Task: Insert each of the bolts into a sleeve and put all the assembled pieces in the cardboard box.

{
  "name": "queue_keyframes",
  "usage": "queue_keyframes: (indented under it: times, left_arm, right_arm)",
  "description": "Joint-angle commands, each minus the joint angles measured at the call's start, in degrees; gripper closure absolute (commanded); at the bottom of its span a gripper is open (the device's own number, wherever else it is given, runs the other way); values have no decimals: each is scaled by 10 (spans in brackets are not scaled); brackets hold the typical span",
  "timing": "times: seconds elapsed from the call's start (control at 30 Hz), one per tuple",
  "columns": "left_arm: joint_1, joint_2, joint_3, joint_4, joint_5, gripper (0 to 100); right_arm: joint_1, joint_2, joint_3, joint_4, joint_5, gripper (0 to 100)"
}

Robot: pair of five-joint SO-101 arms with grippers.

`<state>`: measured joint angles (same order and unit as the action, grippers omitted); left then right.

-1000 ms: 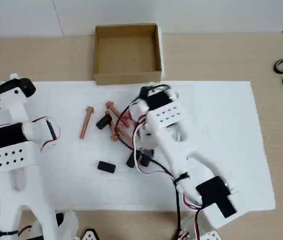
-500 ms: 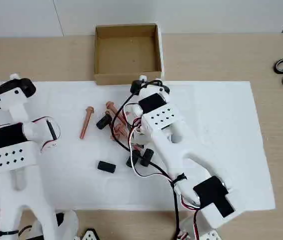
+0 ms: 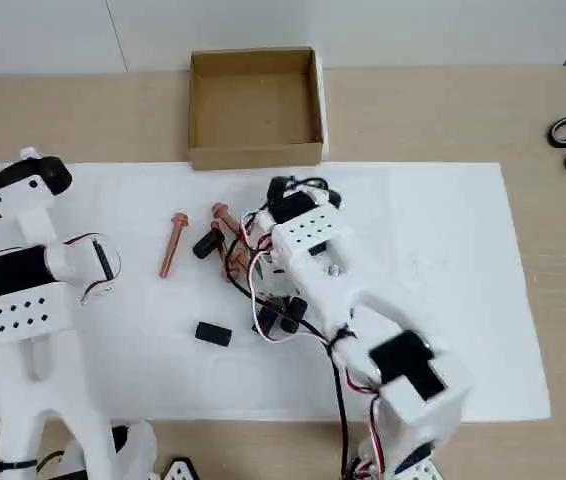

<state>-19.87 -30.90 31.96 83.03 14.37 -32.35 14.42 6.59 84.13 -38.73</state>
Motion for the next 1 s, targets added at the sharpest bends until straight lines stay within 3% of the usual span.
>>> queue_keyframes:
  times: [0.0, 0.63, 0.97]
  left_arm:
    - [-2, 0, -28, -1, 1, 992]
    - [-2, 1, -28, 2, 1, 992]
    - [-2, 0, -28, 2, 1, 992]
  right_arm:
    - [-2, 34, -17, 0, -4, 648]
    - [2, 67, -16, 6, -2, 649]
    - [2, 65, -17, 60, -4, 664]
